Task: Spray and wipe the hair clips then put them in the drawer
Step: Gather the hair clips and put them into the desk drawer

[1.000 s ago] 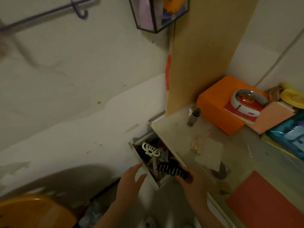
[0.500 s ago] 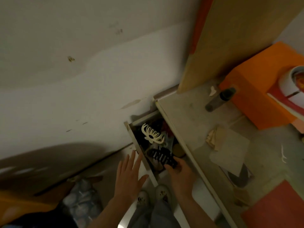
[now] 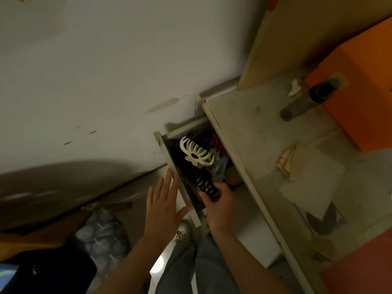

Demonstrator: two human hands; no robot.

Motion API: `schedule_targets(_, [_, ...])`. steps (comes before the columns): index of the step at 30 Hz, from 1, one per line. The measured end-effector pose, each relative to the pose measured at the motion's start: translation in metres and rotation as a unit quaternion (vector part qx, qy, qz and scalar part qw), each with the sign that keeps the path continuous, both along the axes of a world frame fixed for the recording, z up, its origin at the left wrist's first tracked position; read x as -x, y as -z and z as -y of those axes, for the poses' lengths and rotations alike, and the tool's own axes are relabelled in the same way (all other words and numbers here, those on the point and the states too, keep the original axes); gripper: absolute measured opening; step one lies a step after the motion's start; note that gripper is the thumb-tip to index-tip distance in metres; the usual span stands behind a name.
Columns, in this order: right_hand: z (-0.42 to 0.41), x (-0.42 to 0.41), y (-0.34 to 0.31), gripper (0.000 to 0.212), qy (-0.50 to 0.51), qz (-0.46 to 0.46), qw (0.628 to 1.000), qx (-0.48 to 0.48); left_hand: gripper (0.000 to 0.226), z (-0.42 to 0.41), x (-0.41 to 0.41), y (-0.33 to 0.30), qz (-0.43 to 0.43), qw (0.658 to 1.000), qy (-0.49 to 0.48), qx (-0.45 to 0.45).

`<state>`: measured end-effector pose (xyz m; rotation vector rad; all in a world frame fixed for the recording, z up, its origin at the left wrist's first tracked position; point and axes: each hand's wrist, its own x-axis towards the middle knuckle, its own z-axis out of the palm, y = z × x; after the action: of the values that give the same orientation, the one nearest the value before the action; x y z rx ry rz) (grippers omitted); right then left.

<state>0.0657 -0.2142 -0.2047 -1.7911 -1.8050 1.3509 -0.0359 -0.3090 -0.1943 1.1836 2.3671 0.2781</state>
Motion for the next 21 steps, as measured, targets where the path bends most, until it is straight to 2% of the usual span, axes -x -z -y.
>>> schedule_targets(3, [-0.002,0.001,0.004,0.035,-0.036,0.052,0.997,-0.043,0.088,-0.001,0.001,0.003,-0.008,1.0,0.006,0.005])
schedule_targets(10, [-0.007,-0.005,0.004,0.043,-0.121,0.093,0.988,-0.039,0.093,-0.004,0.001,0.009,-0.012,1.0,0.009,0.006])
schedule_targets(14, [-0.009,-0.009,-0.006,0.04,-0.124,0.062,0.983,-0.118,0.091,-0.006,-0.003,0.008,-0.014,1.0,0.0,0.001])
schedule_targets(17, [-0.023,-0.002,-0.014,0.059,-0.227,0.058,0.957,-0.172,0.092,-0.007,-0.003,0.007,-0.006,1.0,-0.005,0.003])
schedule_targets(19, [-0.039,0.009,-0.013,0.073,-0.34,0.093,0.92,-0.173,0.093,-0.007,-0.003,0.009,-0.009,1.0,-0.006,0.011])
schedule_targets(21, [-0.052,0.021,-0.008,0.077,-0.424,0.144,0.877,-0.172,0.093,-0.006,-0.003,0.009,-0.011,1.0,-0.008,0.018])
